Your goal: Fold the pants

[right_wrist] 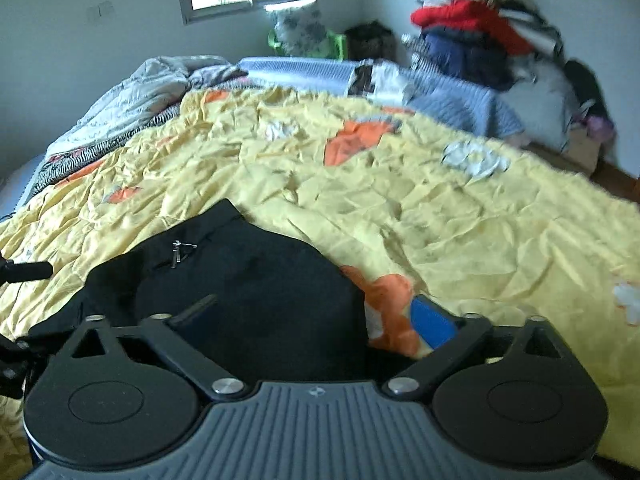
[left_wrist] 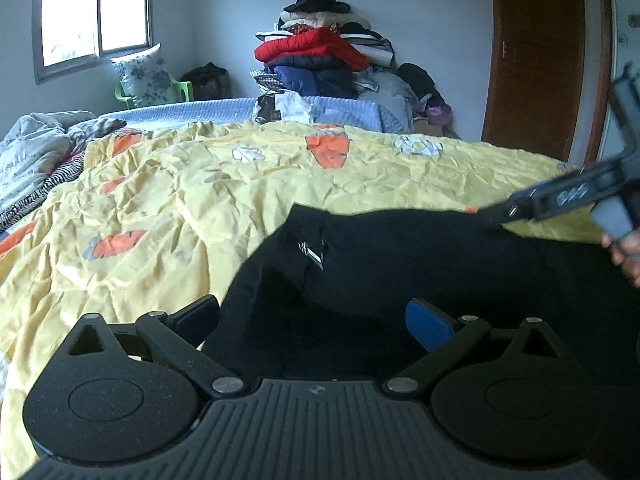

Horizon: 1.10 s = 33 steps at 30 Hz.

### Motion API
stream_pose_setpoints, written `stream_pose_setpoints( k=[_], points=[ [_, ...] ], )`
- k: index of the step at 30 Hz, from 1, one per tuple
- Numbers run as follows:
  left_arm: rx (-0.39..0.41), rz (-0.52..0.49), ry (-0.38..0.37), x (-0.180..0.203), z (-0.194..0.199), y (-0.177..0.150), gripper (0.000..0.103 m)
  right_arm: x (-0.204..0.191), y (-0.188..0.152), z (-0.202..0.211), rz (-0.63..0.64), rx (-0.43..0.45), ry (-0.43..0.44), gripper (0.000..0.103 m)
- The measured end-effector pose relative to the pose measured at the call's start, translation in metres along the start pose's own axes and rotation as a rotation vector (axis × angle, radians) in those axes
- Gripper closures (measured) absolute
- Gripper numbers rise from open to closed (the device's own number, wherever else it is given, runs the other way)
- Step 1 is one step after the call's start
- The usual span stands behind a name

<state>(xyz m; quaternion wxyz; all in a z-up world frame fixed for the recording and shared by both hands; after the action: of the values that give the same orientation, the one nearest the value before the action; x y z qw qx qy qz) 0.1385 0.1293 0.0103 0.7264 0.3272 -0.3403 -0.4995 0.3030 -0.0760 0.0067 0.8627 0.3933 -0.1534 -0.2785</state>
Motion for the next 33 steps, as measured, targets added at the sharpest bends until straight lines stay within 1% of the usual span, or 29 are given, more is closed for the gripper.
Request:
stream_pose_setpoints(
  k=[2, 6, 7, 8, 9, 10, 11, 12, 14, 16, 19, 21, 23, 24, 25, 26, 27, 28, 29, 30, 31, 32, 33],
  points=[
    [-0.014, 0.009, -0.008, 0.0, -0.009, 0.011, 0.004, 0.009, 0.002, -0.02, -0.028, -0.022, 0.056, 0.024],
    [-0.068, 0.087, -0.043, 0.0, -0.03, 0.037, 0.004, 0.019, 0.006, -0.055, -0.042, -0.063, 0.141, 0.025],
    [-0.073, 0.102, -0.039, 0.0, -0.035, 0.042, 0.004, 0.019, 0.007, -0.064, -0.029, -0.074, 0.15, 0.025],
    [-0.079, 0.12, -0.028, 0.001, -0.04, 0.048, 0.004, 0.019, 0.009, -0.07, -0.017, -0.081, 0.152, 0.027],
    [-0.089, 0.137, -0.025, 0.003, -0.045, 0.054, 0.004, 0.019, 0.01, -0.075, -0.011, -0.087, 0.159, 0.049],
    [-0.105, 0.142, -0.034, 0.006, -0.051, 0.06, 0.003, 0.018, 0.011, -0.078, -0.001, -0.089, 0.176, 0.065],
    [-0.129, 0.143, -0.048, 0.009, -0.058, 0.065, 0.003, 0.015, 0.012, -0.078, 0.02, -0.087, 0.171, 0.085],
    [-0.156, 0.153, -0.058, 0.012, -0.066, 0.07, 0.003, 0.011, 0.012, -0.075, 0.054, -0.079, 0.157, 0.091],
    [-0.19, 0.189, -0.077, 0.013, -0.078, 0.077, 0.003, -0.01, 0.012, -0.061, 0.182, -0.056, 0.115, 0.093],
    [-0.241, 0.242, -0.088, 0.011, -0.093, 0.082, 0.003, -0.042, 0.008, -0.043, 0.38, -0.028, 0.032, 0.093],
    [-0.337, 0.357, -0.109, 0.003, -0.115, 0.087, 0.004, -0.09, -0.004, -0.015, 0.633, 0.017, -0.039, 0.093],
    [-0.39, 0.436, -0.137, -0.004, -0.124, 0.088, 0.004, -0.118, -0.016, 0.0, 0.786, 0.034, -0.088, 0.093],
    [-0.424, 0.495, -0.145, -0.009, -0.129, 0.086, 0.007, -0.14, -0.026, 0.01, 0.918, 0.048, -0.135, 0.094],
    [-0.436, 0.514, -0.153, -0.011, -0.131, 0.085, 0.008, -0.146, -0.029, 0.014, 0.948, 0.062, -0.138, 0.094],
    [-0.452, 0.535, -0.169, -0.013, -0.132, 0.083, 0.012, -0.152, -0.029, 0.017, 0.963, 0.074, -0.137, 0.094],
    [-0.479, 0.561, -0.186, -0.014, -0.137, 0.081, 0.017, -0.157, -0.03, 0.019, 0.979, 0.085, -0.142, 0.094],
    [-0.515, 0.59, -0.188, -0.015, -0.143, 0.079, 0.02, -0.16, -0.031, 0.02, 0.995, 0.092, -0.148, 0.094],
    [-0.545, 0.626, -0.18, -0.017, -0.149, 0.078, 0.022, -0.161, -0.031, 0.019, 0.995, 0.085, -0.146, 0.094],
    [-0.561, 0.677, -0.18, -0.02, -0.152, 0.077, 0.02, -0.159, -0.03, 0.019, 0.979, 0.079, -0.139, 0.094],
    [-0.553, 0.694, -0.176, -0.022, -0.151, 0.079, 0.02, -0.154, -0.028, 0.02, 0.944, 0.08, -0.123, 0.094],
    [-0.526, 0.679, -0.164, -0.021, -0.147, 0.081, 0.018, -0.145, -0.024, 0.022, 0.882, 0.076, -0.107, 0.093],
    [-0.488, 0.638, -0.143, -0.019, -0.142, 0.085, 0.015, -0.134, -0.02, 0.024, 0.822, 0.073, -0.105, 0.092],
    [-0.445, 0.589, -0.116, -0.017, -0.135, 0.088, 0.013, -0.118, -0.015, 0.024, 0.754, 0.079, -0.115, 0.084]
  ],
)
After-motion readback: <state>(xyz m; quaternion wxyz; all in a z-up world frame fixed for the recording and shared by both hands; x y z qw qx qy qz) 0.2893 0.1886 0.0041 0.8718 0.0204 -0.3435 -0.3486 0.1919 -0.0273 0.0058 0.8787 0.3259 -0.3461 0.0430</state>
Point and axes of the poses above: each gripper's, at about its wrist camera, not at the fingertips, and z roughly against the way its jaws point, x to its right, y to its top, the point moved 3 cm from there along -z, roughly the way its jaws point, and after that the axes turned 14 degrees about z, right-handed, at the moved point
